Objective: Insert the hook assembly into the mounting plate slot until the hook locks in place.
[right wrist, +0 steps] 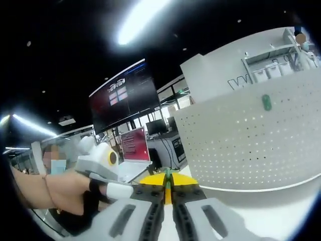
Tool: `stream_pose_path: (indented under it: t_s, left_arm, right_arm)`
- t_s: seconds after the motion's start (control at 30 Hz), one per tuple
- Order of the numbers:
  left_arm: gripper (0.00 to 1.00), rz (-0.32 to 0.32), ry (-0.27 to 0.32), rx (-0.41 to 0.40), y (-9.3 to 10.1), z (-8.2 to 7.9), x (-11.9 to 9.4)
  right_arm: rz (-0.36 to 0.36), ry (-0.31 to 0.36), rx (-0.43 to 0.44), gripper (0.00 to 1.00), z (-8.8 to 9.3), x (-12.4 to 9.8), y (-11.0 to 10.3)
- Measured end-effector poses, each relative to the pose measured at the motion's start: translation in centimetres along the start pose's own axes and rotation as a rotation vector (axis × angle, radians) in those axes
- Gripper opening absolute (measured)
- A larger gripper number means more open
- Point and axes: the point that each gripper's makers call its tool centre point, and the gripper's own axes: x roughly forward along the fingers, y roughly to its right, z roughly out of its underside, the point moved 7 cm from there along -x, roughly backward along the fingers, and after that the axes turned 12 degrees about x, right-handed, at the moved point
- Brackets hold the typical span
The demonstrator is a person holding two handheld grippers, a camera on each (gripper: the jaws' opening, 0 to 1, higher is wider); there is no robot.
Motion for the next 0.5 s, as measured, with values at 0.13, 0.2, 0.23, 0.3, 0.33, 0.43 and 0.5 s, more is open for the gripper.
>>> stream_pose_path:
  t_s: [0.13,0.2,0.23,0.3,0.33,0.43,0.5]
  left_arm:
    - [0.01,-0.016,-0.005,0.051,0.1,-0.3,-0.1]
    - [0.01,-0.02,0.0,0.056,0.1,-0.5,-0.1]
    - [0.01,-0.029,0.001,0.067,0.1,-0.6,-0.2]
    - [0.01,-0.047,0.002,0.097,-0.1,-0.8,-0.3]
    - [0.01,-0.05,0.003,0.1,-0.1,-0.9,-0.4]
    - [0.01,-0.081,0.013,0.185,-0.3,-1.5,-0.7]
    - [0.01,-0.102,-0.022,0.283,-0.2,-1.5,-0.7]
  right_arm:
    - [-0.008,-0.022,0.032,0.01,-0.3,0.1,0.0]
    - [-0.023,-0.027,0.05,0.01,-0.6,0.2,0.1]
    - [-0.027,-0.029,0.056,0.02,-0.8,0.1,0.1]
    - [-0.044,-0.031,0.077,0.06,-1.3,0.0,-0.1]
    - [-0.049,-0.044,0.084,0.08,-1.4,0.0,-0.1]
    - [-0.057,-0.071,0.116,0.08,-1.8,-0.2,-0.1]
    - [-0.063,-0.074,0.131,0.08,-2.1,-0.4,-0.2]
